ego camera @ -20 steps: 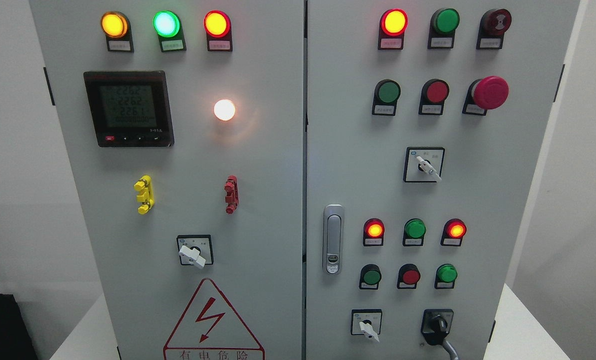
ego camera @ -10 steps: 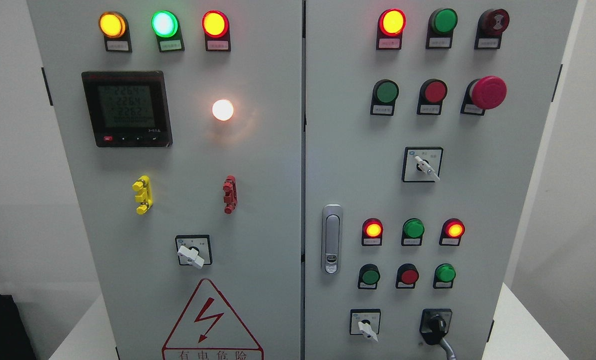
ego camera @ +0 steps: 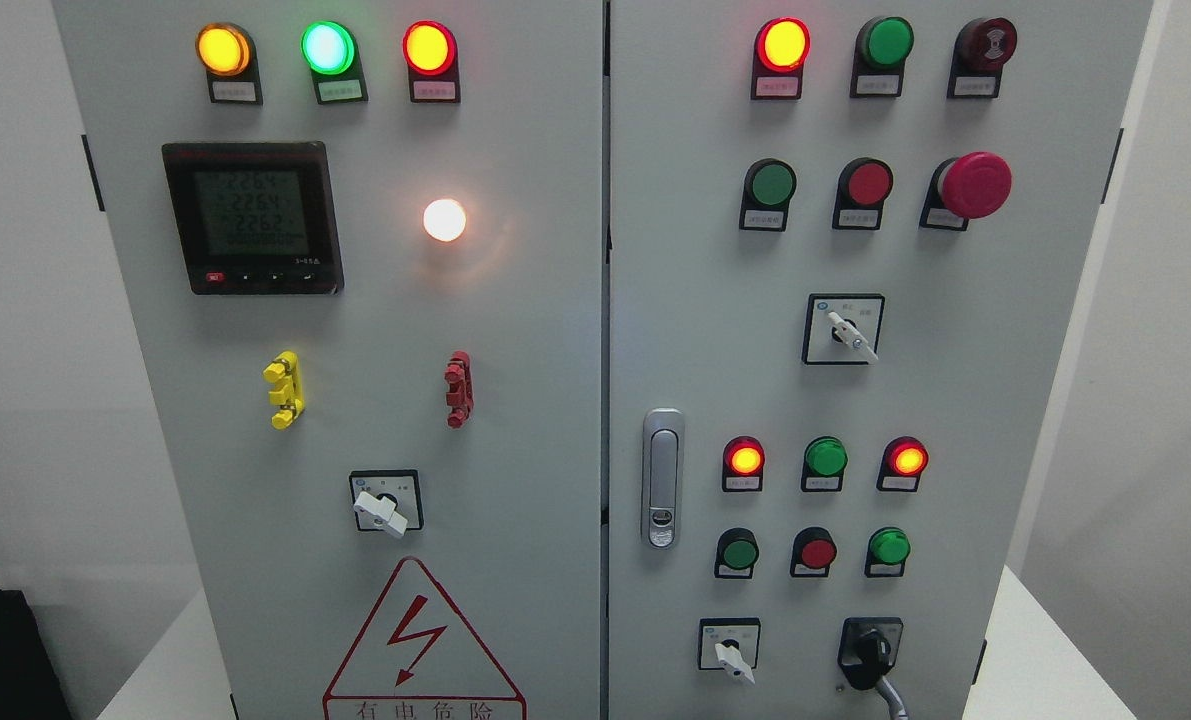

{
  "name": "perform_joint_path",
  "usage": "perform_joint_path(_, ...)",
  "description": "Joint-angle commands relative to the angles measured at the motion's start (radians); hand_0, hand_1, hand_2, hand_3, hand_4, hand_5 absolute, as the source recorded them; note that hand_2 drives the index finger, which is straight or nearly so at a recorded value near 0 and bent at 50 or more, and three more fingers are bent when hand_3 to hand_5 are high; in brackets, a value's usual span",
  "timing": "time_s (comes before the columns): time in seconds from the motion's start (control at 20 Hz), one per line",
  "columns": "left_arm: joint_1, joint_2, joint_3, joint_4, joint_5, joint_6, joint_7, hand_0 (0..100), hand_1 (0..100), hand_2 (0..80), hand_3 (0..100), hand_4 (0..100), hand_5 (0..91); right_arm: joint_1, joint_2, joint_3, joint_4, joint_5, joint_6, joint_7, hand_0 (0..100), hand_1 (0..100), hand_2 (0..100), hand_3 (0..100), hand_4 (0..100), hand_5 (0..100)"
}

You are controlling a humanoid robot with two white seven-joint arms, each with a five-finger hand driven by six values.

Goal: Trip black knob to open circuit
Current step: 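Raise the right hand up to the black rotary knob on the lower door, then grip the black knob with the right hand and twist it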

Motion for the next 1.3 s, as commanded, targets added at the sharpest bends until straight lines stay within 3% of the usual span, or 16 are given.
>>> perform_joint_path(0.0,0.0,-0.001,0.001,0.001,0.002,0.001,0.0,12,39,0.0,0,0,0.0,-0.021,0.004,0.033,-0.035,0.007,-0.012,0.015,69,69,0,100,100,99)
perform_joint_path(1.25,0.0,-0.001,0.001,0.001,0.002,0.001,0.0,12,39,0.0,0,0,0.0,-0.028,0.004,0.059,-0.045,0.007,-0.012,0.013,69,69,0,100,100,99)
